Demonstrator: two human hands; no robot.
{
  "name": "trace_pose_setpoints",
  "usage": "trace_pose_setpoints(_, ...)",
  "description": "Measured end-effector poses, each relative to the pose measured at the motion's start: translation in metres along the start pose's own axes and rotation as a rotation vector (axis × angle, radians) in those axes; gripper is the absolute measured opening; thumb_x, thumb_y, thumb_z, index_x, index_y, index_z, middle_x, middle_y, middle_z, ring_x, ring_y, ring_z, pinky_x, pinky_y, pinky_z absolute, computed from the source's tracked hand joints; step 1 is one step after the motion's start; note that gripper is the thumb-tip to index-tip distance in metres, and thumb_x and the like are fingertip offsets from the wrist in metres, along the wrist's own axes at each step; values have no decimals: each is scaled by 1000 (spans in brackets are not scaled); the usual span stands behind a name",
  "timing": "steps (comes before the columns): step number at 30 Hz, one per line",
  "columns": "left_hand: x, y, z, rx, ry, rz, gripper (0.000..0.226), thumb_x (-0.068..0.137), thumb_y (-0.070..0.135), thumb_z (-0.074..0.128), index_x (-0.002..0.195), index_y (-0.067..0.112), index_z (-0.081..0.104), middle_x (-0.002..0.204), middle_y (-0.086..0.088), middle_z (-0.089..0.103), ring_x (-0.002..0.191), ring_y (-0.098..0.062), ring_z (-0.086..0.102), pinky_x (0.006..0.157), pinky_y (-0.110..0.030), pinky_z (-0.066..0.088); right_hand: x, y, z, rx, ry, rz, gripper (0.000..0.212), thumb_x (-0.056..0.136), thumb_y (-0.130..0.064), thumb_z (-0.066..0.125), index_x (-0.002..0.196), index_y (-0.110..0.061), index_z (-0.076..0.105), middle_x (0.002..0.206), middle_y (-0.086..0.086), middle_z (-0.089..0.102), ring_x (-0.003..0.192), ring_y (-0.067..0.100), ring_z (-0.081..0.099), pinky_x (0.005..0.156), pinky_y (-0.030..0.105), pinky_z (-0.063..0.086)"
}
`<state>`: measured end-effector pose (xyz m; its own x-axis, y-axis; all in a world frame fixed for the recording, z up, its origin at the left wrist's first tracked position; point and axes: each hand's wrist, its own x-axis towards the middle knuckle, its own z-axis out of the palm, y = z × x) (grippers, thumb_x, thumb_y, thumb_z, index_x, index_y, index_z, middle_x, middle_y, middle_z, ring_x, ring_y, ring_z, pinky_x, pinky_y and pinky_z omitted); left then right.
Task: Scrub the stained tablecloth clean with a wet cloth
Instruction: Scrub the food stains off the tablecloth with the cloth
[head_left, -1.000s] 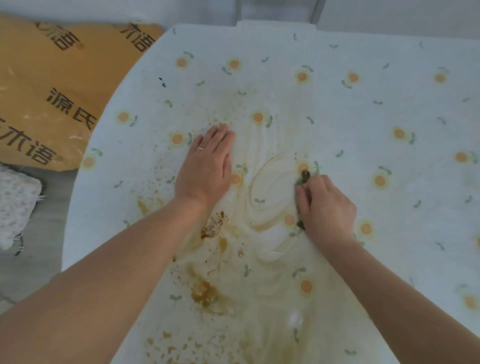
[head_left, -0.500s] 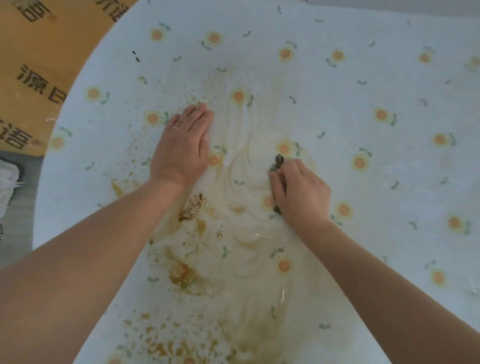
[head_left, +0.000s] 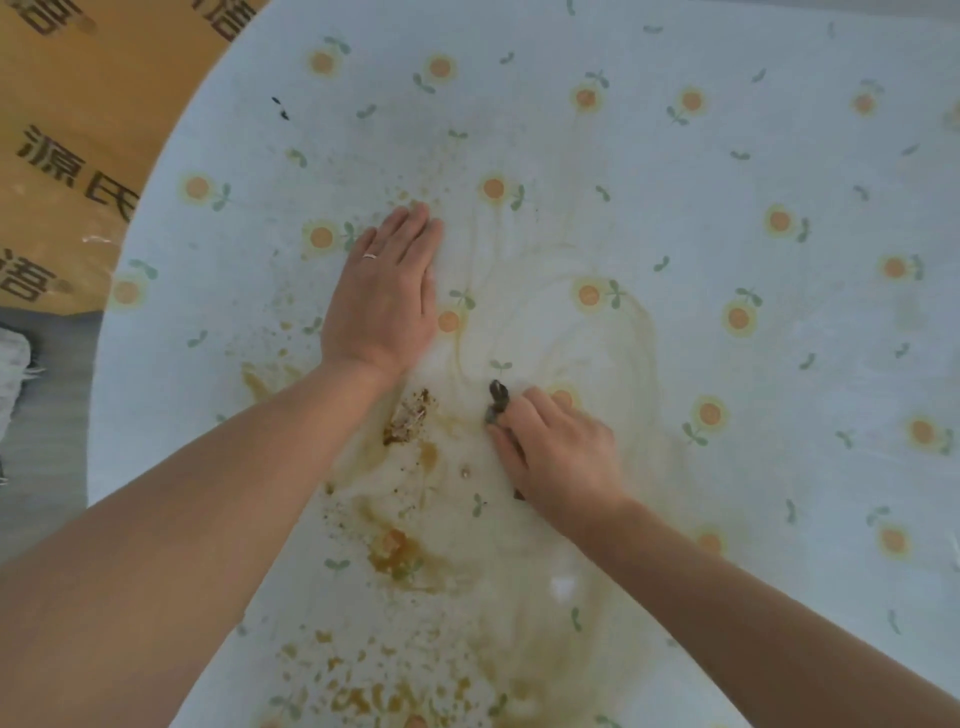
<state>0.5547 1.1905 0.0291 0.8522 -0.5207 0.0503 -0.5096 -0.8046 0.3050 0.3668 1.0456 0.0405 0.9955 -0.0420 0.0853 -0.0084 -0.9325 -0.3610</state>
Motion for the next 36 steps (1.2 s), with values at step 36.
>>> trace_pose_setpoints(36,60,-39,-11,73,-80,-44,57,107,33,25,161,17,32,170,-4,24,158,-21,18,129,-45,14,164,71,-18,-127,32,248,26,101,-37,53,84,-17,53,81,0,58,65,25,58,55,28,31)
